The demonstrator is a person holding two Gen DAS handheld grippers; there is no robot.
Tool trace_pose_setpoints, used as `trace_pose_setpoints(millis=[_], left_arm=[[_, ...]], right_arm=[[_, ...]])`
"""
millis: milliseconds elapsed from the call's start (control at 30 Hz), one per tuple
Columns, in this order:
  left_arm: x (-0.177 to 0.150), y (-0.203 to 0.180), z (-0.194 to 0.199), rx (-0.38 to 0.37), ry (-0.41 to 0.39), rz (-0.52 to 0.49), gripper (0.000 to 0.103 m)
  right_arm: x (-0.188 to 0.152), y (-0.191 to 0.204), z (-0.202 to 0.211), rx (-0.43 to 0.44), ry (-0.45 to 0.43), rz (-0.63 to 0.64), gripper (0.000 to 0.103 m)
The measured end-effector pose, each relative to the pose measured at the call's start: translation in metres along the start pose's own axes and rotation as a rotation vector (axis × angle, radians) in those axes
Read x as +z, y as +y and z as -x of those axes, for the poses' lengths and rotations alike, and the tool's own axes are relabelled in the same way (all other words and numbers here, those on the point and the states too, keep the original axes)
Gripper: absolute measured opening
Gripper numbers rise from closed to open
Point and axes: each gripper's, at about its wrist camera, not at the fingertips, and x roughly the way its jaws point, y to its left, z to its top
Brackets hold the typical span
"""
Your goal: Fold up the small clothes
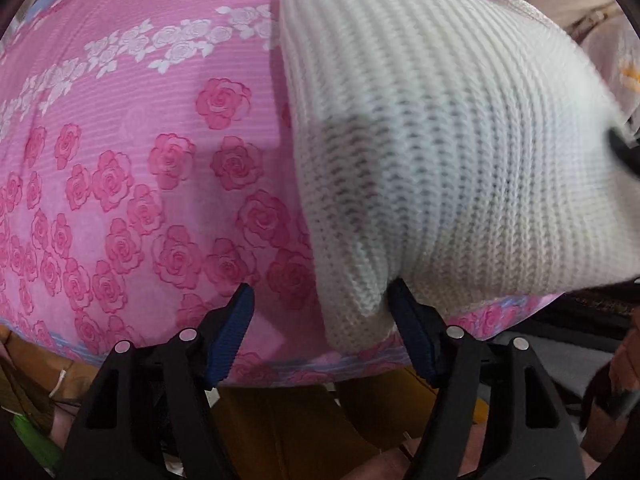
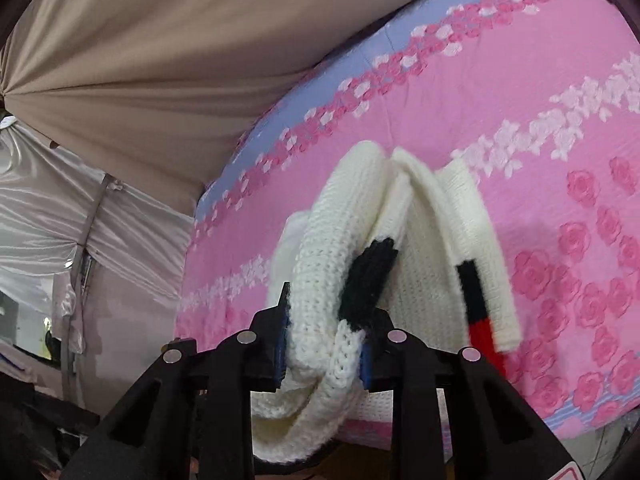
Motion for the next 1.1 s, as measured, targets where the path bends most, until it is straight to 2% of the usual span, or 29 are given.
trace_pose_setpoints(millis=[67,133,200,233,267,367,467,500,600,633,667,700,733,767,833,900,967,1033,1067,1100], left_arm=[[-0.001,-0.009,-0.005,0.031,-0.003,-0.023,0.069],[-0.002,-0.014,0.0,0.047,-0.024,-0.028,0.069],[-0.003,-0.02,0.013,0.049,-0.086,-0.027,0.068],[-0.004,-0.017,0.023,0.048,-0.124,-0.018,0.068],[-0.004,-0.013,0.032,0.05,-0.16,-0.005,0.068],[-0.006,-0.014,0.053,0.039,-0.228,0.032,0.072],[0.001,-0.015,0.06,0.042,-0.26,0.046,0.079],[0.005,-0.015,0.059,0.055,-0.259,0.053,0.081],[0.013,-0.012,0.046,0.082,-0.22,0.051,0.082],[0.017,-0.008,0.043,0.091,-0.201,0.045,0.084],[0.017,-0.005,0.036,0.105,-0.181,0.043,0.084],[0.019,-0.004,0.029,0.109,-0.165,0.042,0.084],[0.019,-0.005,0.025,0.114,-0.151,0.042,0.084],[0.019,-0.006,0.024,0.122,-0.146,0.038,0.084],[0.018,-0.011,0.025,0.126,-0.153,0.005,0.086],[0.019,-0.016,0.02,0.112,-0.139,-0.027,0.087],[0.018,-0.019,0.016,0.089,-0.111,-0.046,0.087],[0.014,-0.023,0.022,0.077,-0.106,-0.087,0.086],[0.009,-0.025,0.029,0.054,-0.105,-0.125,0.086],[0.006,-0.025,0.032,0.037,-0.101,-0.15,0.086]], right_arm=[[-0.001,-0.029,-0.017,-0.141,0.048,0.017,0.028],[-0.019,-0.071,-0.053,-0.297,0.174,0.012,0.029],[-0.023,-0.077,-0.038,-0.216,0.11,-0.048,0.032],[-0.022,-0.074,-0.03,-0.223,0.092,-0.062,0.038],[-0.02,-0.065,-0.015,-0.259,0.038,-0.061,0.043],[-0.018,-0.033,0.011,-0.313,-0.05,0.056,0.043],[-0.026,-0.007,0.009,-0.272,0.0,0.186,0.04],[-0.034,0.0,0.001,-0.263,0.024,0.224,0.039],[-0.061,-0.006,-0.006,-0.349,0.076,0.287,0.045],[-0.065,-0.016,-0.008,-0.347,0.104,0.264,0.05],[-0.069,-0.022,-0.006,-0.325,0.12,0.23,0.05],[-0.071,-0.026,-0.007,-0.289,0.123,0.199,0.044],[-0.071,-0.032,-0.01,-0.243,0.124,0.175,0.009],[-0.07,-0.034,-0.01,-0.237,0.132,0.152,0.009],[-0.064,-0.036,0.014,-0.154,0.057,0.083,0.009],[-0.061,-0.045,0.037,-0.137,0.001,0.043,0.008],[-0.067,-0.073,0.031,-0.211,0.051,0.017,0.009],[-0.082,-0.106,-0.005,-0.3,0.197,0.002,0.014],[-0.085,-0.108,-0.005,-0.295,0.185,-0.003,0.013],[-0.083,-0.103,0.0,-0.293,0.177,-0.003,0.022]])
